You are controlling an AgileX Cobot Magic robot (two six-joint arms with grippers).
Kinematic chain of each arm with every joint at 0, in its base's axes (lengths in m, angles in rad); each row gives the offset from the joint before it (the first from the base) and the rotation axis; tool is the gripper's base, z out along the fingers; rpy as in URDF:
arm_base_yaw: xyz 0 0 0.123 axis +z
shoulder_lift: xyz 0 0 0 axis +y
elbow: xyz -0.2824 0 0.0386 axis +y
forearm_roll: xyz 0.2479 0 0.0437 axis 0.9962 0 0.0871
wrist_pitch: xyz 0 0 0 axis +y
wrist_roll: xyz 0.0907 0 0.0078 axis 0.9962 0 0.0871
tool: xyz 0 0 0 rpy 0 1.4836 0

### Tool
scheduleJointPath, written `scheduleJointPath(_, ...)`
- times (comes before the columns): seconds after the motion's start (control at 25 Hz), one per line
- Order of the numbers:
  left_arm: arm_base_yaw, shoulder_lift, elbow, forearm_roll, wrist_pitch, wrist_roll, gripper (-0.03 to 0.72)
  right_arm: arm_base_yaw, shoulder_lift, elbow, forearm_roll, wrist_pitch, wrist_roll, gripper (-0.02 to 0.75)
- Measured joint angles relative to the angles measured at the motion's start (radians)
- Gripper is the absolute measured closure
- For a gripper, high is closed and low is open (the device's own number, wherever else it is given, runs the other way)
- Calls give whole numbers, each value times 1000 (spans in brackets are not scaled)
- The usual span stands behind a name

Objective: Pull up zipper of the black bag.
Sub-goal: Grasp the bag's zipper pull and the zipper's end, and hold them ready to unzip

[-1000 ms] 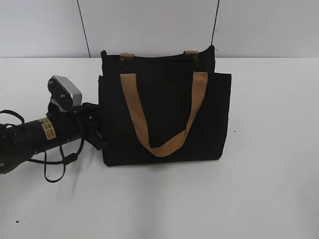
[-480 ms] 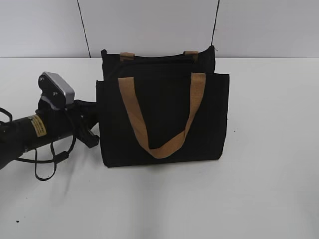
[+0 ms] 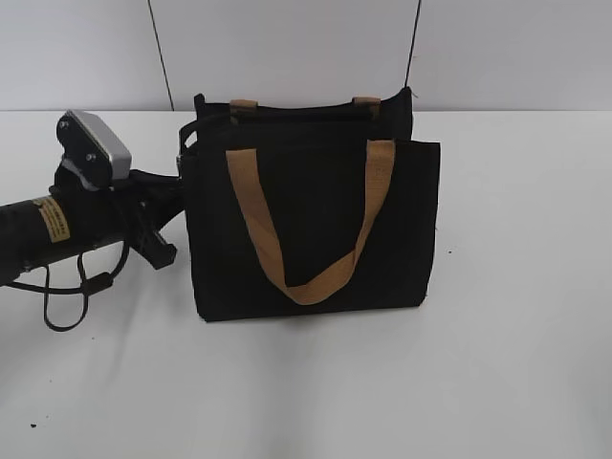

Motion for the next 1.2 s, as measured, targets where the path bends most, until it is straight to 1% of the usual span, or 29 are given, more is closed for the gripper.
scheduleJointPath(0.16, 3, -4, 0, 6, 20, 0, 634, 0, 0, 0, 0, 0, 0, 193)
scheduleJointPath(0.36, 3, 4, -1, 42, 22, 0, 564, 0, 0, 0, 0, 0, 0, 193)
scheduleJointPath(0.52, 3, 29, -1, 91, 24, 0, 490, 0, 0, 0, 0, 0, 0, 193)
scheduleJointPath(0.6, 3, 43, -1, 99, 32, 0, 443, 0, 0, 0, 0, 0, 0, 193)
scheduleJointPath(0.68, 4, 53, -1, 100, 35, -8, 423, 0, 0, 0, 0, 0, 0, 193)
scheduleJointPath(0.8, 12, 53, -1, 94, 36, -10, 418, 0, 0, 0, 0, 0, 0, 193)
scheduleJointPath(0.96, 41, 53, -2, 50, 31, -23, 484, 0, 0, 0, 0, 0, 0, 193)
scheduleJointPath(1.04, 58, 54, -12, 47, 16, -65, 503, 0, 0, 0, 0, 0, 0, 193)
scheduleJointPath(1.12, 64, 65, -31, 62, 0, -90, 507, 0, 0, 0, 0, 0, 0, 193)
scheduleJointPath(1.2, 64, 85, -51, 107, -2, -129, 507, 0, 0, 0, 0, 0, 0, 193)
